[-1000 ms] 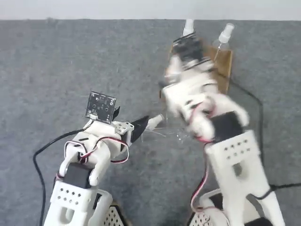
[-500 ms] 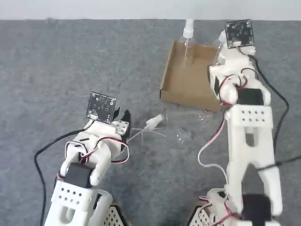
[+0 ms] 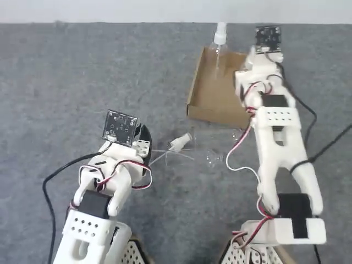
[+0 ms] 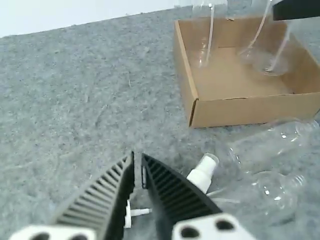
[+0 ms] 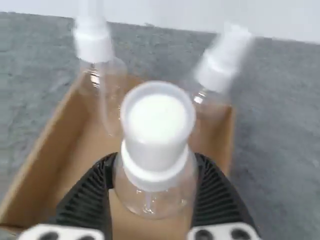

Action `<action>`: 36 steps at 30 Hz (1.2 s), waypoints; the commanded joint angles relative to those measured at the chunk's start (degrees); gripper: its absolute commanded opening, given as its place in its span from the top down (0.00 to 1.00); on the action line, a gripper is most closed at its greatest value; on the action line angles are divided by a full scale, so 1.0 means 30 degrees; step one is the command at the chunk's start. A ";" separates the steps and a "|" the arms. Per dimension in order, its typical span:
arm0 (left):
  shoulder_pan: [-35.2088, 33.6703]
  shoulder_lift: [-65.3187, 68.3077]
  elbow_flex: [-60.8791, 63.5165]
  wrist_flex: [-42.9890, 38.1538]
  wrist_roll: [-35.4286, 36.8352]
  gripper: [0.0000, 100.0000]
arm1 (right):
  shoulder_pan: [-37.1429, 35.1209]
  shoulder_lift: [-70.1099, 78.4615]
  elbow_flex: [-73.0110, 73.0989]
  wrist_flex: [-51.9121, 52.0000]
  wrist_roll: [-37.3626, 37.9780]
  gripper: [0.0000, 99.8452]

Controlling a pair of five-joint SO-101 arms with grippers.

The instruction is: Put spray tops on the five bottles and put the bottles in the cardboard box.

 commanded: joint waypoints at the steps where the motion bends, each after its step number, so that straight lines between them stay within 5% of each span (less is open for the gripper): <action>1: -0.0059 -0.0352 -0.0190 -0.0615 -0.0117 0.99 | -0.1480 -0.0161 -0.1553 -0.1480 -0.0234 0.99; 17: -0.0059 -0.0352 0.0103 -0.0645 -0.0117 0.99 | -0.2564 0.5436 -0.7004 -0.0894 -0.1582 0.99; 36: -0.0059 -0.0352 0.0132 -0.0586 -0.0117 0.99 | -0.2799 0.7810 -0.7297 -0.1011 -0.2168 0.99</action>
